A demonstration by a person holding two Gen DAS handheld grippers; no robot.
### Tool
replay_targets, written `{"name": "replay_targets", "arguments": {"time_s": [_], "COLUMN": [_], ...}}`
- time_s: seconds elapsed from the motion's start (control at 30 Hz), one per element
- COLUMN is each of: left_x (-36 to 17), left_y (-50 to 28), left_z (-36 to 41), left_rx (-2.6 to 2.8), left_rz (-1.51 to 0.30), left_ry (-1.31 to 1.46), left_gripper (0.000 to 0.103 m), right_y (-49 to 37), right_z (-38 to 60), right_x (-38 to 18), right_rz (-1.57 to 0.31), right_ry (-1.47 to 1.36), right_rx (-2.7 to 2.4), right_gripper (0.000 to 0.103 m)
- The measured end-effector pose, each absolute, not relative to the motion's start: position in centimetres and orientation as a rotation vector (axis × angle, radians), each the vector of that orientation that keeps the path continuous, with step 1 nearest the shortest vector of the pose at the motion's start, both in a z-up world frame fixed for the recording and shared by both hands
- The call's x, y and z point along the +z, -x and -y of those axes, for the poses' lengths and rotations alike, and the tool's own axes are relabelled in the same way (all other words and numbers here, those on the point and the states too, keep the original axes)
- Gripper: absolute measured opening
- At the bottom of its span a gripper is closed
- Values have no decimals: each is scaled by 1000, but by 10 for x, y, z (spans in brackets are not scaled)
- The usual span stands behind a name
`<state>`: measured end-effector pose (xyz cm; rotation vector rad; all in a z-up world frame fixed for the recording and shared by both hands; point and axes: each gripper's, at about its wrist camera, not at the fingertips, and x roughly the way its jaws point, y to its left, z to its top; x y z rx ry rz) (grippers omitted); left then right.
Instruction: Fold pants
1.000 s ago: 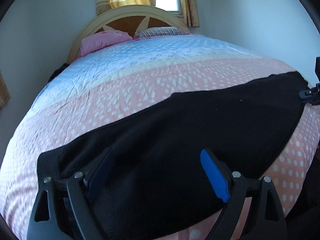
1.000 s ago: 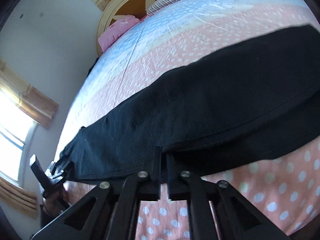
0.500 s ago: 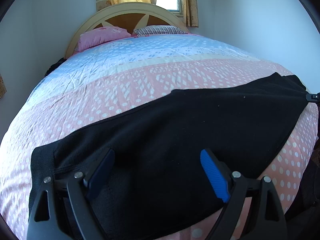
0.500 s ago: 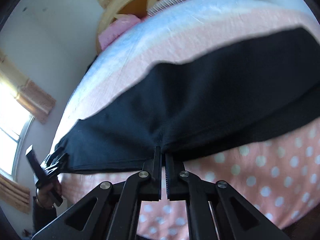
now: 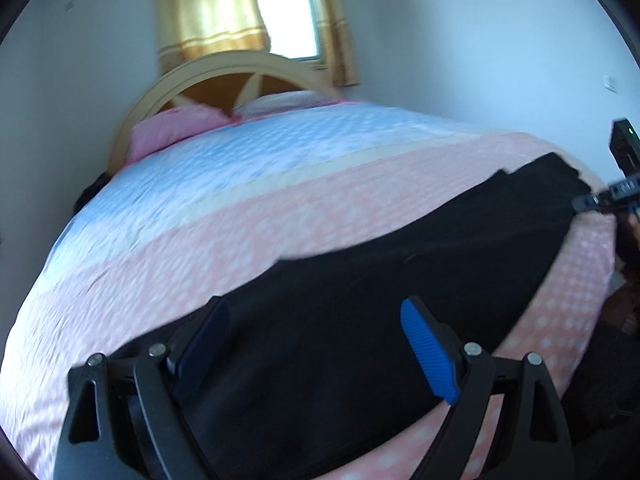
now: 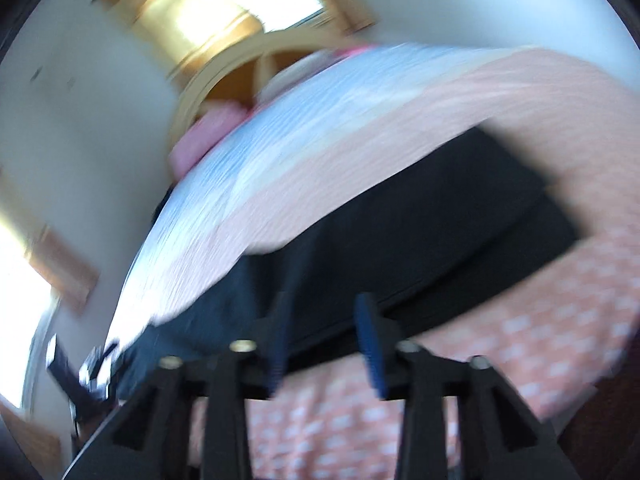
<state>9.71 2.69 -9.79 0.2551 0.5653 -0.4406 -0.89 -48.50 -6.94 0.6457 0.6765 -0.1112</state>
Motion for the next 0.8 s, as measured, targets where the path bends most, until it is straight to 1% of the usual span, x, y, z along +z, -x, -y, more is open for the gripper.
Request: {"name": "replay_targets", "arguments": {"time_s": [0.1, 0.3, 0.47, 0.53, 0.57, 0.6, 0.63, 0.8], "left_x": [-95, -102, -117, -125, -128, -130, -130, -138], "left_y": [-103, -108, -115, -119, -121, -122, -124, -126], "left_z": [2, 55, 71, 70, 69, 69, 68, 75], "left_rx": [-509, -611, -622, -610, -609, -610, -614, -615], "left_rz": [-577, -599, -687, -728, -753, -762, -771, -800], "left_ry": [-235, -276, -298, -304, -300, -295, -289, -305], "left_gripper": [91, 91, 91, 91, 91, 91, 91, 91], "right_y": [19, 8, -15, -20, -21, -23, -25, -5], "right_z": [529, 576, 596, 598, 597, 597, 596, 588], "right_x": [-73, -94, -114, -114, -113, -110, -107, -80], "right_rz": [-643, -646, -684, -666, -666, -662, -655, -589], "right_ry": [-700, -786, -789, -778, -770, -765, -767, -731], "right_rx": [-226, -278, -311, -323, -321, -304, -293, -275], "right_gripper": [43, 43, 43, 43, 39, 28, 5, 5]}}
